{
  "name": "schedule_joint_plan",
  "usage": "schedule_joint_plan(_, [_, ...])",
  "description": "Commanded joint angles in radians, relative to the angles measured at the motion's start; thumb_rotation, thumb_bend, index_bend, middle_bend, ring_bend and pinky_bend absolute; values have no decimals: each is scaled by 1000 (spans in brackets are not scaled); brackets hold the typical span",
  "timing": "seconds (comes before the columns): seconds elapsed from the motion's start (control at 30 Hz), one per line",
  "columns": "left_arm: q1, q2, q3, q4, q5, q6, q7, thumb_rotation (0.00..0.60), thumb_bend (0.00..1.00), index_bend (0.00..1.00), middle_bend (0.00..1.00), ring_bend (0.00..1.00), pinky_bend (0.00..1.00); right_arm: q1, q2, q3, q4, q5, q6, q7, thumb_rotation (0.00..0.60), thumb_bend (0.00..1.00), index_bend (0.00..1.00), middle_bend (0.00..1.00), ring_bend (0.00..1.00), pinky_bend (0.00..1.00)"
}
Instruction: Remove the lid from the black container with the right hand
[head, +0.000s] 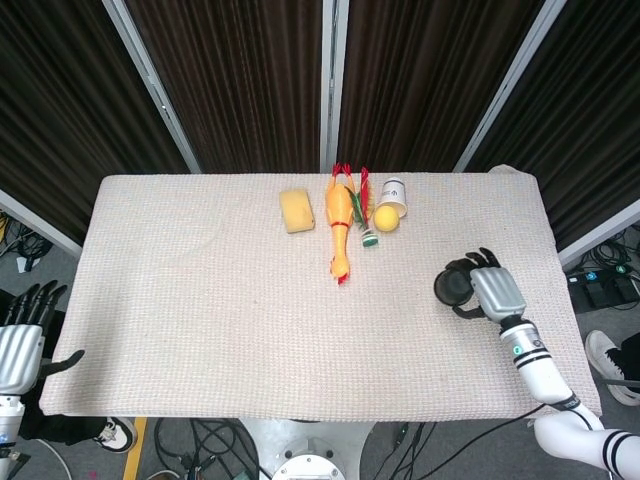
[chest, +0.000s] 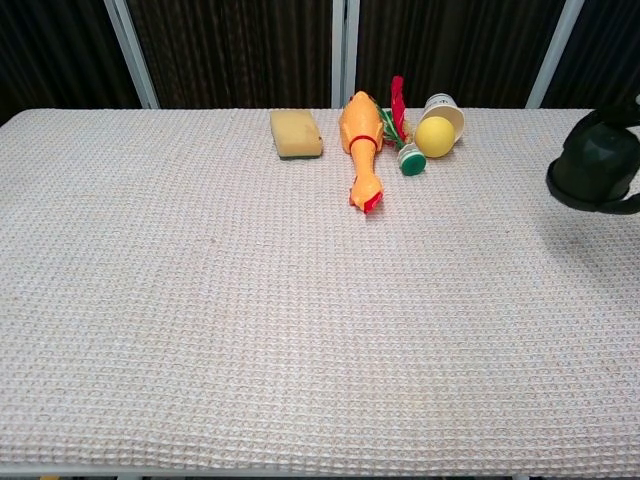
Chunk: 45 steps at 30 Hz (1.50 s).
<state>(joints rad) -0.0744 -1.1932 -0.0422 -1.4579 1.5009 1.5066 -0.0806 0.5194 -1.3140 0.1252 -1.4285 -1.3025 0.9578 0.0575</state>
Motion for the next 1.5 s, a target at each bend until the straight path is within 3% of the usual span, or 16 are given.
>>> schedule_joint_plan(0.03, [4, 11, 2, -5, 1, 3, 4, 600, 114, 89, 41, 0, 101, 69, 35, -58, -257, -194, -117, 51, 600, 116, 355, 429, 105, 4])
schedule_joint_plan(0.17, [7, 19, 4, -9, 2, 6, -2, 600, 114, 89, 41, 0, 101, 85, 39, -40, -263, -121, -145, 41, 600, 116, 347, 427, 105, 0])
schedule_joint_plan(0.33, [6, 8, 1, 0, 2, 6, -12, 600, 114, 89, 41, 0, 101, 62, 75, 6, -103, 62, -119, -21, 600, 117, 347, 427, 105, 0])
schedule_joint_plan(0.47, [7, 2, 1, 11, 1, 7, -19, 600, 115, 89, 41, 0, 101, 37, 81, 10, -17, 119, -88, -46, 600, 118, 347, 426, 105, 0])
schedule_joint_plan(0.83, [11, 2, 4, 22, 8, 15, -22, 600, 114, 89, 41, 0, 101, 95, -53, -82, -213, -144, -61, -180, 600, 116, 346, 425, 104, 0])
schedule_joint_plan(0.97, [9, 1, 2, 22, 8, 13, -25, 600, 114, 89, 41, 0, 101, 54, -22, -61, -168, -83, -2, -167, 600, 115, 347, 425, 105, 0])
schedule_joint_plan(1.17, [10, -3, 2, 22, 6, 13, -22, 600, 114, 89, 41, 0, 101, 7, 35, -27, -26, 58, -5, -91, 600, 116, 347, 425, 102, 0])
schedule_joint_plan(1.5, [6, -2, 4, 17, 5, 3, -8, 600, 114, 89, 41, 0, 100, 30, -65, -90, -62, -116, 2, -86, 600, 116, 347, 423, 101, 0])
